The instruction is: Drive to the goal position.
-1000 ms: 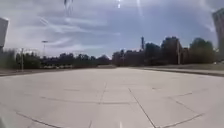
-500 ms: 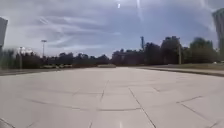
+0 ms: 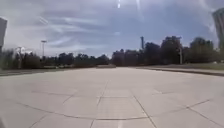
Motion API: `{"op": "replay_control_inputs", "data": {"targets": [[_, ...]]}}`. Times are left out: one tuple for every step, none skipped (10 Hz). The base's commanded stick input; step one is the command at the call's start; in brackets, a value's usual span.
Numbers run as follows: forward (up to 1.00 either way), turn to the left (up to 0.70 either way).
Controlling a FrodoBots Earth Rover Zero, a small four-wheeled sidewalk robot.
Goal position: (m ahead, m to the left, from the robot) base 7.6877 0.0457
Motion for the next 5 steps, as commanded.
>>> {"op": "replay_control_inputs", "data": {"targets": [[0.50, 0.00], [0.50, 0.00], [0.50, 0.00], [0.50, 0.00], [0.50, 0.00]]}}
